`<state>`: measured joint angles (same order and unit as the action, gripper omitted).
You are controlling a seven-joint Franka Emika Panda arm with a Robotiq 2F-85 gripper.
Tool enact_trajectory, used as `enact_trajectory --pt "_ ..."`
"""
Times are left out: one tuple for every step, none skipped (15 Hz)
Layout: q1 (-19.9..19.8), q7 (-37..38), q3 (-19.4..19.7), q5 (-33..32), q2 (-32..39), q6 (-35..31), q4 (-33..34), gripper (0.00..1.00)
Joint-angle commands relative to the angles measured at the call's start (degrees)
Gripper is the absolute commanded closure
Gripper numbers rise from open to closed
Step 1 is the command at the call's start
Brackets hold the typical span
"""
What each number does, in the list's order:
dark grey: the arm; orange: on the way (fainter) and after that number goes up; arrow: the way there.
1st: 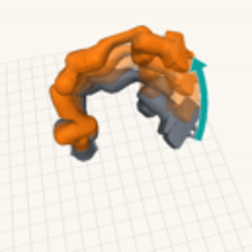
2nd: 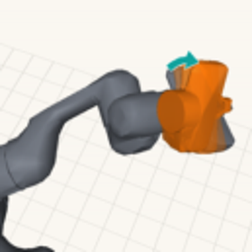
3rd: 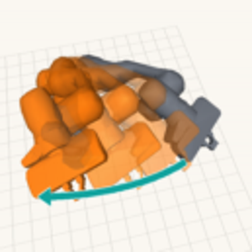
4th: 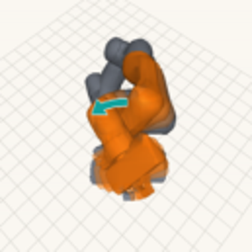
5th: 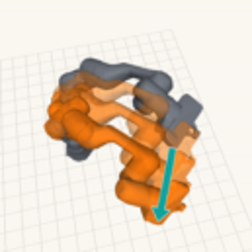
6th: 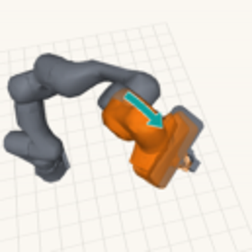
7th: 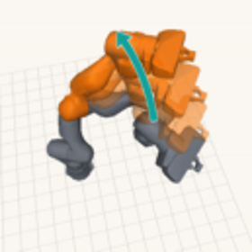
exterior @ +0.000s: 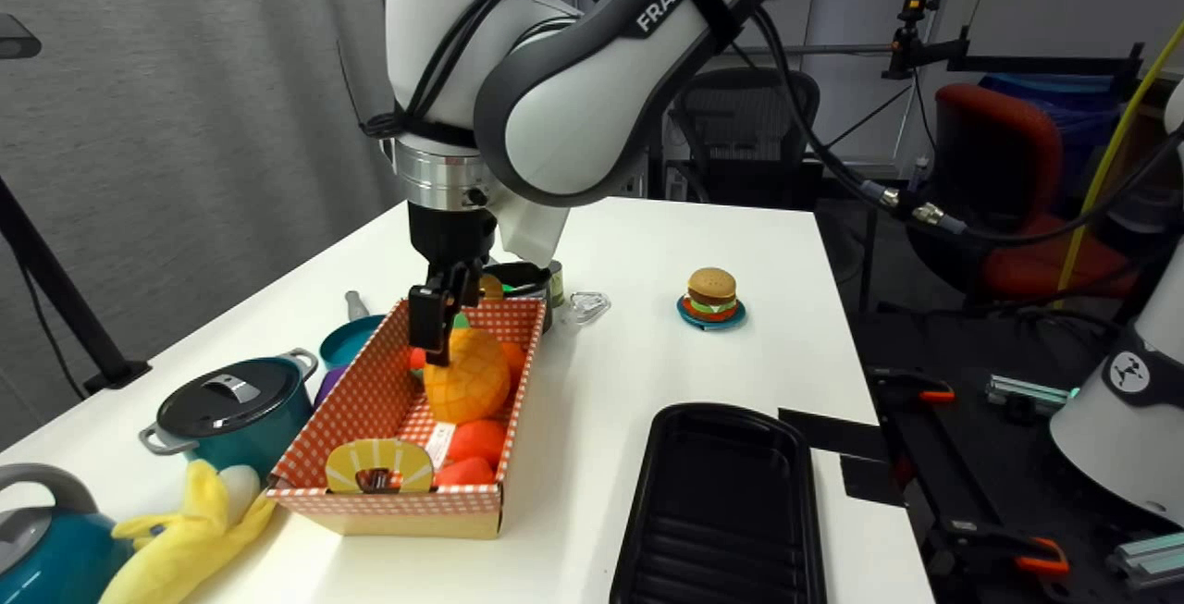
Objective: Put the pineapple plushy in the black pot and then pull the box forward
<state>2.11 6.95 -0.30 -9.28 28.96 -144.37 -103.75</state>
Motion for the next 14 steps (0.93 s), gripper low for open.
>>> enact_trajectory --pt "-0.4 -1.6 0.5 2.2 2.0 0.0 3.2 0.04" --pt "-0.5 -1.4 0.7 2.2 2.1 0.0 3.5 0.01" --pt "-0.5 -1.4 0.8 2.2 2.2 0.1 3.8 0.00" --pt "-0.7 -1.5 0.9 2.5 2.3 0.2 4.1 0.00" --pt "-0.8 -1.5 0.8 2.8 2.5 0.3 4.4 0.00" --pt "-1.2 -1.8 0.5 3.6 2.8 0.4 4.6 0.00" --pt "-1.3 -1.8 0.2 4.4 3.2 0.4 4.7 0.00" --pt "-1.2 -1.6 0.0 5.0 3.6 0.4 4.7 0.00" --pt "-1.1 -1.6 -0.3 5.8 4.1 0.5 4.6 0.00" --pt "-1.1 -1.8 -0.6 6.6 4.5 0.6 4.5 0.00" --pt "-1.0 -1.9 -1.0 7.3 4.9 0.6 4.3 0.00" --pt "-0.9 -1.9 -1.3 7.7 5.3 0.5 4.2 0.00" --pt "-0.9 -1.8 -1.4 8.1 5.8 0.5 4.3 0.00" --pt "-1.0 -1.9 -1.7 8.6 6.2 0.5 4.3 0.00"
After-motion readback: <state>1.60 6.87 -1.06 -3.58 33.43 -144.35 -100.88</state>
